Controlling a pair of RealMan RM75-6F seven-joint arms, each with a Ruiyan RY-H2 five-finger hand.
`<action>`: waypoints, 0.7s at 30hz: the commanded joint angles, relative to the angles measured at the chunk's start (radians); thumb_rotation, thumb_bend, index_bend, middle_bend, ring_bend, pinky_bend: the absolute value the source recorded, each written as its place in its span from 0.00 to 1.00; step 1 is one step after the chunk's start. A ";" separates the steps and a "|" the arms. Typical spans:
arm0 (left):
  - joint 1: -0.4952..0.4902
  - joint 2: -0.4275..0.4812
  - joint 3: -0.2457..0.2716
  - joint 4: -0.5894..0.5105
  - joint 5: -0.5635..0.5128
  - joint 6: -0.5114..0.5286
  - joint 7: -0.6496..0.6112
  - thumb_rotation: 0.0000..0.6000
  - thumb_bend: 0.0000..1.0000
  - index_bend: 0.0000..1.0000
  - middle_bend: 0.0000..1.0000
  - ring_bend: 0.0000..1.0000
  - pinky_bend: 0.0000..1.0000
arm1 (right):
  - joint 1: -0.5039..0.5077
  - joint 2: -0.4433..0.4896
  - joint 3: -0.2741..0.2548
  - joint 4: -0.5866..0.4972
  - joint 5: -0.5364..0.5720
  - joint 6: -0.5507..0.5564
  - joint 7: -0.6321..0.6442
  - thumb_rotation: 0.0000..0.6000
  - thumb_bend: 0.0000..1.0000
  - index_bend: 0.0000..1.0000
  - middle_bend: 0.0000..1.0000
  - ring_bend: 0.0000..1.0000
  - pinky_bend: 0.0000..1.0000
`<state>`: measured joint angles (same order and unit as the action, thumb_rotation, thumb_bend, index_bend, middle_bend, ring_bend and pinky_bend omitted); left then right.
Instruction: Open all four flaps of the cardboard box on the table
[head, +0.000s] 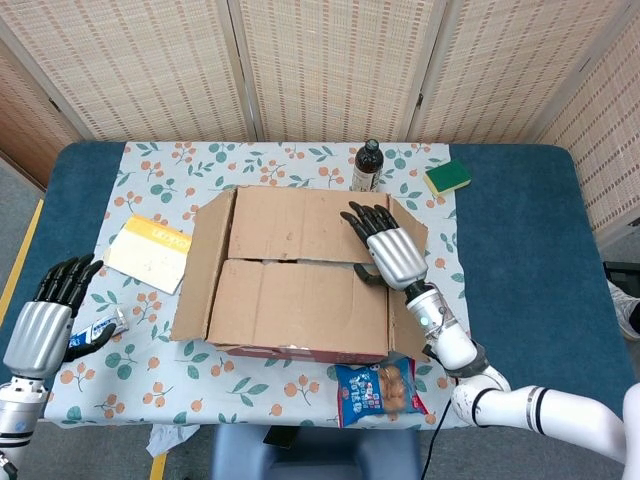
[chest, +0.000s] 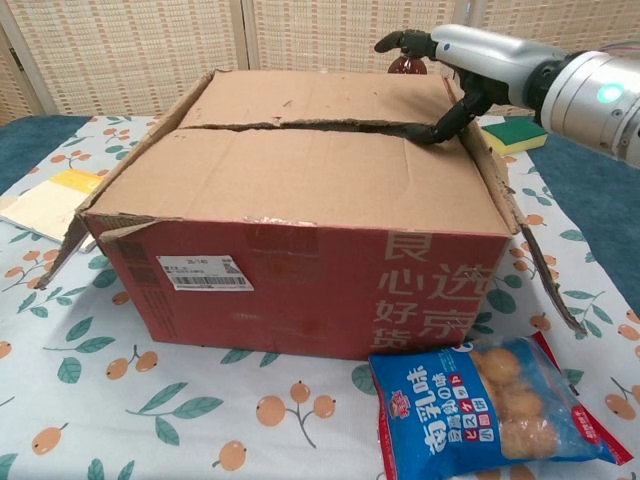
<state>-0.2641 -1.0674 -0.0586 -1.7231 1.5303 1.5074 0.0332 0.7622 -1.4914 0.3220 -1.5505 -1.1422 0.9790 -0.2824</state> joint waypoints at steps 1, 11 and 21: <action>0.003 0.006 -0.004 0.000 -0.003 -0.003 -0.004 1.00 0.33 0.00 0.08 0.06 0.10 | 0.021 -0.030 0.004 0.041 0.012 -0.003 0.006 1.00 0.39 0.00 0.00 0.00 0.00; 0.012 0.018 -0.017 0.010 -0.015 -0.014 -0.018 1.00 0.33 0.00 0.08 0.06 0.10 | 0.050 -0.068 0.073 0.125 0.016 0.039 0.124 1.00 0.39 0.00 0.00 0.00 0.00; 0.002 0.024 -0.036 0.036 -0.037 -0.049 -0.036 1.00 0.33 0.00 0.08 0.06 0.09 | 0.071 -0.062 0.148 0.195 0.051 0.049 0.249 1.00 0.39 0.00 0.00 0.00 0.00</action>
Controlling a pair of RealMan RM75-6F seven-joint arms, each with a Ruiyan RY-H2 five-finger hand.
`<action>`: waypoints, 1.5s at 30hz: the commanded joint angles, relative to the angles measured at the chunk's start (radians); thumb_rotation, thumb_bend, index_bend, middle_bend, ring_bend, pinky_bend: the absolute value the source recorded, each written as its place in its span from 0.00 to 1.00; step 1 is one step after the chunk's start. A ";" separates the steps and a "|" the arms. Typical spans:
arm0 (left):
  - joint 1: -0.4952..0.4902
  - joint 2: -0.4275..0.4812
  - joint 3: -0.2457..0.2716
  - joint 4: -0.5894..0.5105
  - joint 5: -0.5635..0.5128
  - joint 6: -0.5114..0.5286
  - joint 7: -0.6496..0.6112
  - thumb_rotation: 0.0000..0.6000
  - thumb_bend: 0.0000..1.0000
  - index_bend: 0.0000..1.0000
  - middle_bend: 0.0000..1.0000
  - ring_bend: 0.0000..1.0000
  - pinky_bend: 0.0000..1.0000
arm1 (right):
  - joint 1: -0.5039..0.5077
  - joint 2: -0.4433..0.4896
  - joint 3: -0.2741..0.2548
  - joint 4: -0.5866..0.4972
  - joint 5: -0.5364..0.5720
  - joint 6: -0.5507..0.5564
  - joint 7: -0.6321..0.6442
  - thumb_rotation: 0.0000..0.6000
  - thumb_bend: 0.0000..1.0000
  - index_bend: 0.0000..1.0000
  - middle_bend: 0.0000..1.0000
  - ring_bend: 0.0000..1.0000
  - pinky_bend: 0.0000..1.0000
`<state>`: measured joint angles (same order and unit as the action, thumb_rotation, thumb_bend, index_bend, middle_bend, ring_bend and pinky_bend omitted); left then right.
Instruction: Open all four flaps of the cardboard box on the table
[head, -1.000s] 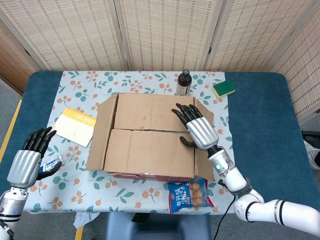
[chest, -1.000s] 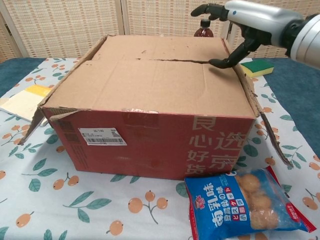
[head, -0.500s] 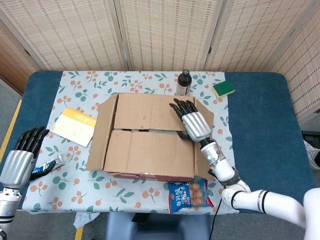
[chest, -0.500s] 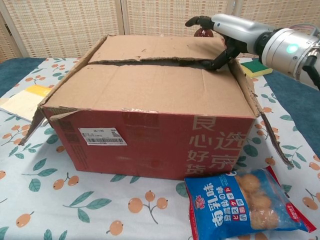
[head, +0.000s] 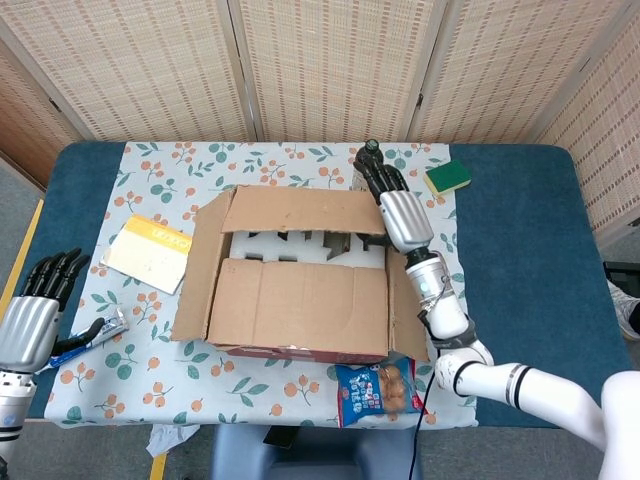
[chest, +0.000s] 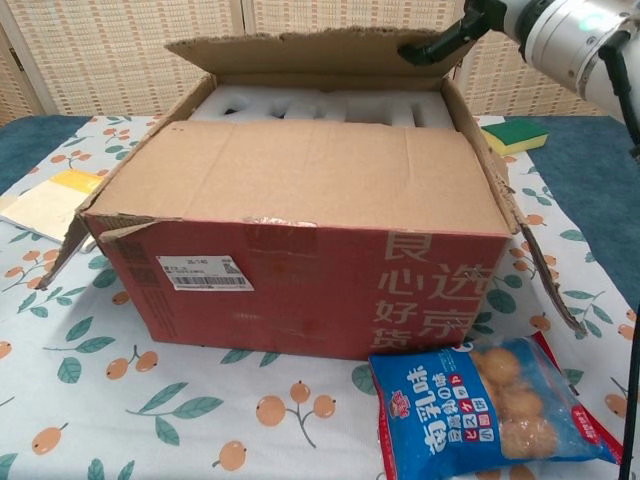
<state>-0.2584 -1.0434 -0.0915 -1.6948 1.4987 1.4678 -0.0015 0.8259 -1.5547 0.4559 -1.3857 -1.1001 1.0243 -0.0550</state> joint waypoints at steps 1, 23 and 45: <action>-0.005 -0.001 -0.004 0.012 -0.009 -0.014 0.000 1.00 0.33 0.00 0.08 0.06 0.09 | 0.009 0.000 0.018 0.043 0.011 0.003 0.029 1.00 0.39 0.00 0.00 0.00 0.00; -0.038 -0.019 -0.043 0.082 -0.102 -0.108 0.005 1.00 0.33 0.00 0.08 0.06 0.09 | 0.179 -0.143 0.105 0.626 0.107 -0.220 0.335 1.00 0.39 0.00 0.00 0.00 0.00; -0.010 -0.030 -0.032 0.019 -0.097 -0.067 0.098 1.00 0.33 0.00 0.08 0.06 0.09 | -0.122 0.351 -0.099 -0.202 -0.191 -0.226 0.698 1.00 0.39 0.00 0.00 0.00 0.00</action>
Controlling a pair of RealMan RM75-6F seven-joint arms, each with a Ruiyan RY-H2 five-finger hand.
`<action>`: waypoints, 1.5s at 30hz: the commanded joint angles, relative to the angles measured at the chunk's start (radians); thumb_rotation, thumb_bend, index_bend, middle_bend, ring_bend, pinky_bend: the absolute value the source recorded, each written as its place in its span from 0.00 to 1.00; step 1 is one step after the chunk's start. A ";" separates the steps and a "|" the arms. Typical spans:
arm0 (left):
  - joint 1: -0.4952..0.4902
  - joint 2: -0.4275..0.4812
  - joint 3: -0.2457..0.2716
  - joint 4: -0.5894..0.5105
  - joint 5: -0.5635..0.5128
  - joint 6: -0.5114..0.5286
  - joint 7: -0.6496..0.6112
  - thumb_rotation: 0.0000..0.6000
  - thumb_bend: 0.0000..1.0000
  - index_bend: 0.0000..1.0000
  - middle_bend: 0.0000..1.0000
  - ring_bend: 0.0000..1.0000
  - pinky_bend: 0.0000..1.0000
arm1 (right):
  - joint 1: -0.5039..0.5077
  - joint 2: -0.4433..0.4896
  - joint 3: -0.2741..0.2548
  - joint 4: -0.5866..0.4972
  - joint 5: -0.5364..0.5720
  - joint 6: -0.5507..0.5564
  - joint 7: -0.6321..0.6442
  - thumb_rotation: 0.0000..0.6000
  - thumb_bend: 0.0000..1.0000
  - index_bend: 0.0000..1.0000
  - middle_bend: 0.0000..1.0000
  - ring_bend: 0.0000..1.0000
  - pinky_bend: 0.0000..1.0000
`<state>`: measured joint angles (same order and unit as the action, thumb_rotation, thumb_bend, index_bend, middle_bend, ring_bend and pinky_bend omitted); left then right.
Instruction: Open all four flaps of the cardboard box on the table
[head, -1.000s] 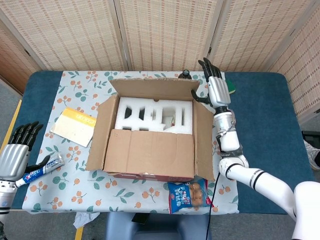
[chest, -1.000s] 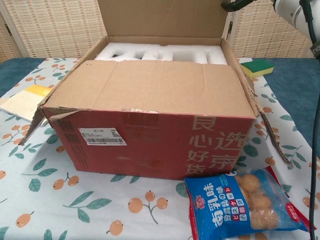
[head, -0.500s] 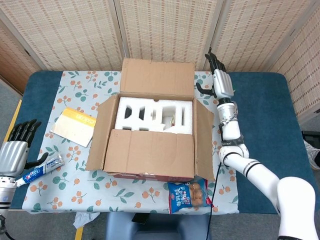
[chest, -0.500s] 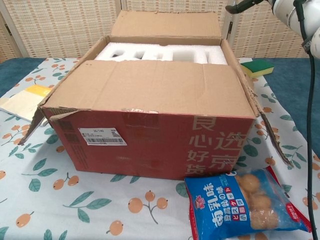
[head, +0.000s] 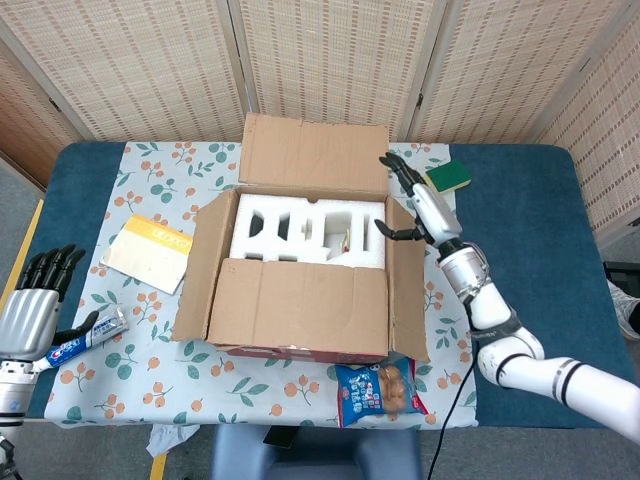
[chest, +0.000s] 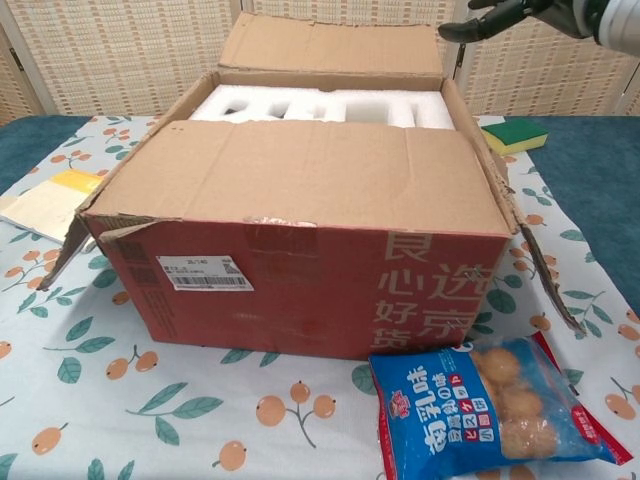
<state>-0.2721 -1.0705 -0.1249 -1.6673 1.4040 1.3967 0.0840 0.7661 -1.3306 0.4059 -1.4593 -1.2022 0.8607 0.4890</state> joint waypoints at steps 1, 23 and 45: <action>0.004 -0.004 0.001 -0.011 -0.004 0.005 0.018 1.00 0.33 0.00 0.08 0.06 0.09 | -0.061 0.139 -0.056 -0.136 -0.102 -0.081 0.182 1.00 0.39 0.00 0.00 0.00 0.00; 0.020 -0.005 -0.007 -0.017 -0.023 0.012 0.020 1.00 0.33 0.00 0.08 0.06 0.09 | 0.076 0.139 -0.077 -0.055 -0.234 -0.340 0.667 1.00 0.39 0.00 0.00 0.11 0.34; 0.020 -0.012 -0.011 -0.018 -0.008 0.017 0.023 1.00 0.33 0.00 0.08 0.06 0.09 | 0.077 0.265 -0.198 -0.184 -0.414 -0.168 0.880 1.00 0.39 0.00 0.00 0.10 0.37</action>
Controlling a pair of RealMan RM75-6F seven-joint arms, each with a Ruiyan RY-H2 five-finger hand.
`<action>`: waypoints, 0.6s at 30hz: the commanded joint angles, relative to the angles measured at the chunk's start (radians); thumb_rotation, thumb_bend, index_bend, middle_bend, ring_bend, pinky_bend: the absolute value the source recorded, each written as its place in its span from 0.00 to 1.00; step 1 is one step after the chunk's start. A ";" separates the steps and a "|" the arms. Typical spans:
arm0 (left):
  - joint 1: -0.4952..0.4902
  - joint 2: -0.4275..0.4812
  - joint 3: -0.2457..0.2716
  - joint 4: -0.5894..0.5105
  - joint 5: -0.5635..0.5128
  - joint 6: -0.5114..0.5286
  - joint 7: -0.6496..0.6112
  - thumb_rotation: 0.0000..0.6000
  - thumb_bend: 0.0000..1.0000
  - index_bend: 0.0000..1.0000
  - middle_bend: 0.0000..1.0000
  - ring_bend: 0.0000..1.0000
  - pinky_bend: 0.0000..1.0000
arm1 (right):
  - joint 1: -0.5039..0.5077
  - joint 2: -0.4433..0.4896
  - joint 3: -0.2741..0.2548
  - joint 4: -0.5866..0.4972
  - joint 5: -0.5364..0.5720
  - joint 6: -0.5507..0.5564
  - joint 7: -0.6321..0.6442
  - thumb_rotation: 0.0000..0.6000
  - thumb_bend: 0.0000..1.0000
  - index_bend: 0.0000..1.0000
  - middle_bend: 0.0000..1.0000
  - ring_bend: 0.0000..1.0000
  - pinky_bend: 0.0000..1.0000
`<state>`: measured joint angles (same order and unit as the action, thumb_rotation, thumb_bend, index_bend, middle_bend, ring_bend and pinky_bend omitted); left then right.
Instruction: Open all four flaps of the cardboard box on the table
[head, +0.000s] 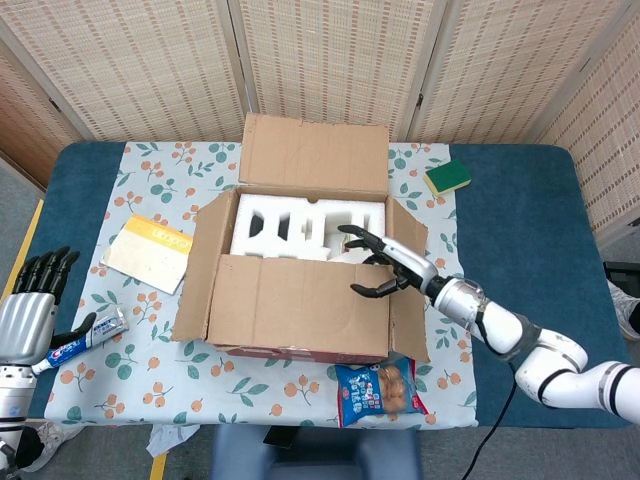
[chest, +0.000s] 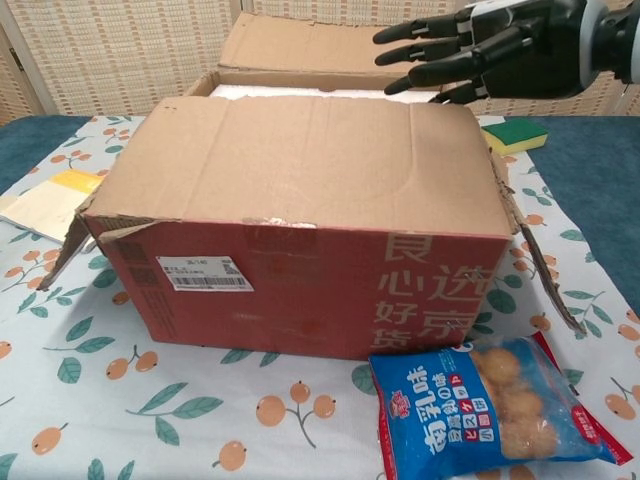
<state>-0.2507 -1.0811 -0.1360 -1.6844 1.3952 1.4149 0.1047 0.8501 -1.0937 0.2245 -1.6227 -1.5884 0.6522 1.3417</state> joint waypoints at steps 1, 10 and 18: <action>-0.002 -0.002 0.000 -0.001 0.000 -0.003 0.003 1.00 0.33 0.00 0.08 0.06 0.09 | -0.010 0.037 -0.021 -0.027 -0.035 0.055 0.036 1.00 0.39 0.00 0.00 0.09 0.37; -0.008 0.003 0.001 -0.032 -0.003 -0.015 0.037 1.00 0.33 0.00 0.08 0.06 0.09 | -0.038 0.145 -0.066 -0.102 -0.130 0.226 0.146 1.00 0.39 0.00 0.00 0.07 0.37; -0.016 0.004 -0.003 -0.059 -0.019 -0.023 0.095 1.00 0.34 0.00 0.07 0.05 0.09 | -0.072 0.238 -0.108 -0.186 -0.206 0.364 0.131 1.00 0.39 0.00 0.00 0.06 0.37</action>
<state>-0.2657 -1.0774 -0.1382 -1.7378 1.3804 1.3923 0.1898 0.7925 -0.8806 0.1296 -1.7846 -1.7744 0.9846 1.4841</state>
